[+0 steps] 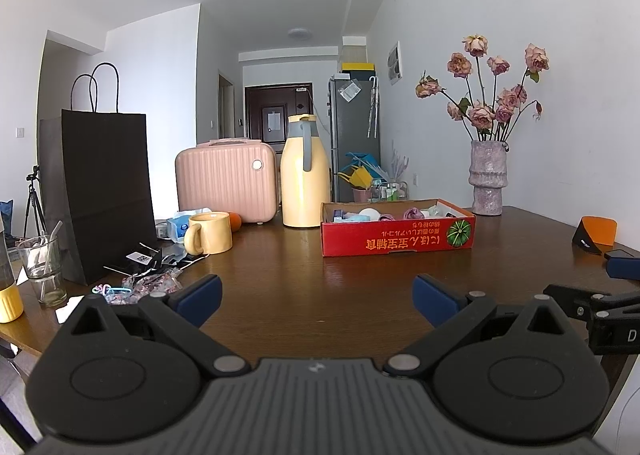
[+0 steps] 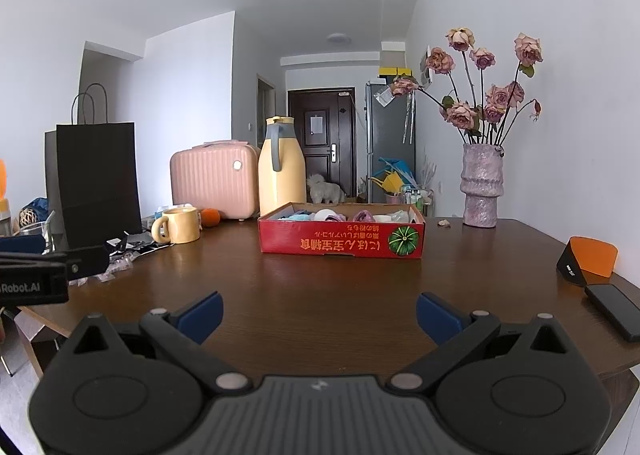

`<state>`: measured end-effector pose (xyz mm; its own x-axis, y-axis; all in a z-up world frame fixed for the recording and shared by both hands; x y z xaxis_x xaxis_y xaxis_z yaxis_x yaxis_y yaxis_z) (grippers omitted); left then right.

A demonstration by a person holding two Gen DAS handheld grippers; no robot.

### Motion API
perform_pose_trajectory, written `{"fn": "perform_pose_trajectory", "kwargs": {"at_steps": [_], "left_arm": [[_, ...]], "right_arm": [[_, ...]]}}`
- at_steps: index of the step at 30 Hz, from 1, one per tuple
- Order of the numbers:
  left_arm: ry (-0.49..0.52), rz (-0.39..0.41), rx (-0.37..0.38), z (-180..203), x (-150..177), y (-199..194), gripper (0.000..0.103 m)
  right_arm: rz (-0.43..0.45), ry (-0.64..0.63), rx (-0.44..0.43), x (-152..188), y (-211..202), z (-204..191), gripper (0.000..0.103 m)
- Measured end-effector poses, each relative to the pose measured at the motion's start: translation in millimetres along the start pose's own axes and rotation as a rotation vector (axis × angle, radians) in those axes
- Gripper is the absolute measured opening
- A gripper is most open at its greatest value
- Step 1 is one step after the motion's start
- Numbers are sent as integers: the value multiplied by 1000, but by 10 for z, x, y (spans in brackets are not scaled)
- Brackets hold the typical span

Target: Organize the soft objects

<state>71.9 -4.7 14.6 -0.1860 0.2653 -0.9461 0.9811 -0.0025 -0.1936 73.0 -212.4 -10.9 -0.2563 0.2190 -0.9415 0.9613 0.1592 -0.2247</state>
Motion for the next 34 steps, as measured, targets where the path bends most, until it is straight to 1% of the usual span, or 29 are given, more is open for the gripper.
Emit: {"fn": "perform_pose_trajectory", "kwargs": {"at_steps": [16,22,34], "left_arm": [[2,1,-1,-1,17,3,103],[19,12,3,13,15,-1,103],[17,24,5,-3,33,-14,103]], "right_arm": [[3,-10,-3,22,-14,-12,103],[4,3,-2,14,-14,9,103],[2,6,0,24,-8,19,103]]}}
Point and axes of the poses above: each gripper's, at about its wrist camera, not at the fingertips, and y roughly the way its jaws point, z to its right, x to its underside, the point moved 6 cm from there along y, roughly the way its jaws point, and after that the axes turned 12 degrees about y, right-handed, at the moved point
